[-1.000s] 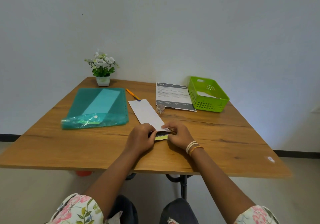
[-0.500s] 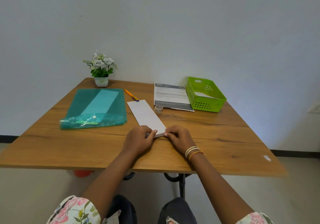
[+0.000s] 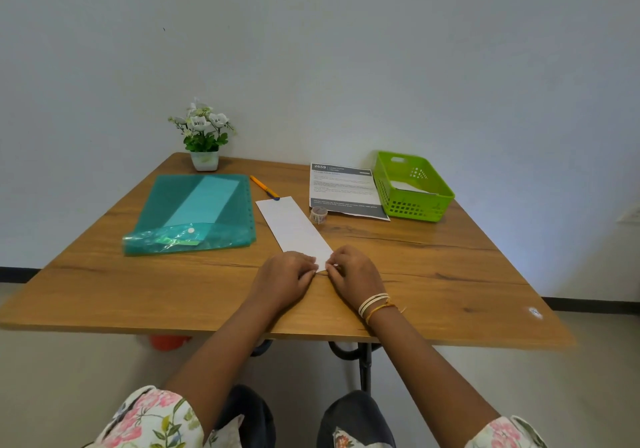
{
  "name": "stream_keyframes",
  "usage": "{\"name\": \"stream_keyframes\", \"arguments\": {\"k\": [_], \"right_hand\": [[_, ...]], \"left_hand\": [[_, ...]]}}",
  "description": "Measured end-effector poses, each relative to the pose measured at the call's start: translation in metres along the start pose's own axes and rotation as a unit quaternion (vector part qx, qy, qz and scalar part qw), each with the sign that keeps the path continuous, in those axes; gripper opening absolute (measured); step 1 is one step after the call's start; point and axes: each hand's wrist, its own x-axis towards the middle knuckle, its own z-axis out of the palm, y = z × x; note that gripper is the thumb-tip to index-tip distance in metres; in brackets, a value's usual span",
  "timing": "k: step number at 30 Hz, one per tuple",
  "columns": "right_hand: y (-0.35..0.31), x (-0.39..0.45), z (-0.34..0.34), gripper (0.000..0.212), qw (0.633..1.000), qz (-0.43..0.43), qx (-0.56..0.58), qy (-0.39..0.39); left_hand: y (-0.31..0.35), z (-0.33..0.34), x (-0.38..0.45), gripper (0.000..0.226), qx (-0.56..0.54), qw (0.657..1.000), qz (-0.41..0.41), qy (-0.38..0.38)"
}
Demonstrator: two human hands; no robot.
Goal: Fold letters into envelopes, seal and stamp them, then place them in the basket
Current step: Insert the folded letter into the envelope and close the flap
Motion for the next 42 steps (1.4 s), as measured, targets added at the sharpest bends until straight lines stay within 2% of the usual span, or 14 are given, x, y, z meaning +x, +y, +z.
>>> {"name": "stream_keyframes", "arguments": {"k": [4,10,15,18,21,24,27,32,38,40,42], "right_hand": [[-0.008,-0.014,-0.006,0.025,0.997,-0.062,0.013,-0.043],[0.001,-0.017,-0.010,0.030,0.999,0.011,-0.015,-0.027],[-0.001,-0.014,-0.012,0.032,0.996,0.050,-0.067,-0.026],[-0.010,-0.015,-0.012,0.031,0.993,0.064,-0.093,-0.034],[-0.016,0.000,-0.019,0.026,0.982,0.152,-0.087,-0.073],[-0.020,0.031,-0.028,0.021,0.956,0.265,-0.028,-0.124],[-0.025,0.053,-0.031,0.044,0.927,0.340,0.034,-0.158],[-0.032,0.072,-0.022,0.056,0.902,0.385,0.058,-0.187],[-0.029,0.077,-0.019,0.067,0.896,0.386,0.033,-0.217],[-0.024,0.081,-0.019,0.056,0.902,0.367,0.028,-0.223],[-0.016,0.083,-0.024,0.033,0.906,0.349,0.049,-0.234]], "left_hand": [[-0.005,0.002,-0.004,0.033,0.007,1.000,-0.007,-0.023],[-0.012,0.000,-0.011,0.039,0.016,0.997,-0.025,-0.069],[-0.006,-0.006,-0.016,0.033,0.032,0.998,-0.049,-0.004],[-0.005,-0.003,-0.019,0.031,0.014,0.998,-0.061,0.011],[-0.007,-0.001,-0.016,0.028,-0.027,0.996,-0.081,0.023],[-0.010,-0.004,-0.013,0.025,-0.090,0.989,-0.114,0.018],[-0.010,-0.005,-0.014,0.023,-0.132,0.983,-0.123,0.011],[-0.010,-0.010,-0.012,0.022,-0.143,0.983,-0.113,0.006],[-0.005,-0.012,-0.010,0.022,-0.152,0.983,-0.101,0.013],[-0.005,-0.014,-0.010,0.024,-0.181,0.976,-0.113,0.040],[-0.005,-0.015,-0.012,0.025,-0.210,0.966,-0.132,0.069]]}}
